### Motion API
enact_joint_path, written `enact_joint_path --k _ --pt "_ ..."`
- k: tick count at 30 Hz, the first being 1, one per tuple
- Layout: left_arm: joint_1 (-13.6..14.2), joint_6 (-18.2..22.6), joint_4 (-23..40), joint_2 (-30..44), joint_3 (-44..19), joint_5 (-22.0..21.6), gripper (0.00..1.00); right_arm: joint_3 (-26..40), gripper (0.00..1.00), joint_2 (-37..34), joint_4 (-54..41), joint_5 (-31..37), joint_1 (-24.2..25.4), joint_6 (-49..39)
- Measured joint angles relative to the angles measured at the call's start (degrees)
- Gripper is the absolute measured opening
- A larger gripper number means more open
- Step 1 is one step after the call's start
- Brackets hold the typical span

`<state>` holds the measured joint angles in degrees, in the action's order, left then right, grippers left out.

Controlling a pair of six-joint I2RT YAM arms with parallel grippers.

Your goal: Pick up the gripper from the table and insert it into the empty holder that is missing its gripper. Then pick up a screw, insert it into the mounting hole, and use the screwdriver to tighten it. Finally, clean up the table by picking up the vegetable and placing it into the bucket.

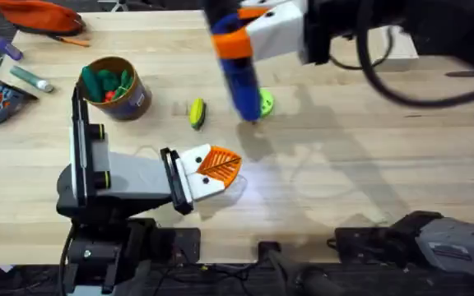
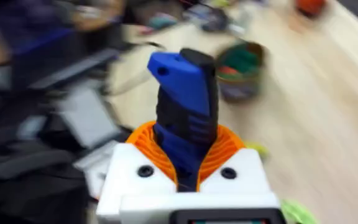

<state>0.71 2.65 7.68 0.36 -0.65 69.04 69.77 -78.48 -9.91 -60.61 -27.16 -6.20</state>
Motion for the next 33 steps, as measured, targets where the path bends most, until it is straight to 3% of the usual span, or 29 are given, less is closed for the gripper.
enact_joint_path --k 5,6,16,17,22,29,33 --pt "0.0 0.0 0.0 0.0 0.0 0.0 0.012 7.3 0.115 0.0 -19.3 14.9 4.7 -11.5" --pt "0.0 0.0 0.0 0.0 0.0 0.0 0.012 11.2 0.115 0.0 -23.9 23.7 6.5 -17.0" --pt "0.0 0.0 0.0 0.0 0.0 0.0 0.012 14.1 0.115 -0.7 -32.2 45.5 8.1 -30.6" --pt "0.0 0.0 0.0 0.0 0.0 0.0 0.012 14.1 0.115 -2.6 -34.3 50.5 8.1 -35.4" --pt "0.0 0.0 0.0 0.0 0.0 0.0 0.012 14.1 0.115 -7.7 -40.5 57.8 8.9 -43.9" --pt "0.0 0.0 0.0 0.0 0.0 0.0 0.012 14.1 0.115 -14.0 -45.7 60.0 14.4 -51.2" --pt "0.0 0.0 0.0 0.0 0.0 0.0 0.012 13.3 0.115 -17.0 -46.6 60.6 15.1 -54.7"
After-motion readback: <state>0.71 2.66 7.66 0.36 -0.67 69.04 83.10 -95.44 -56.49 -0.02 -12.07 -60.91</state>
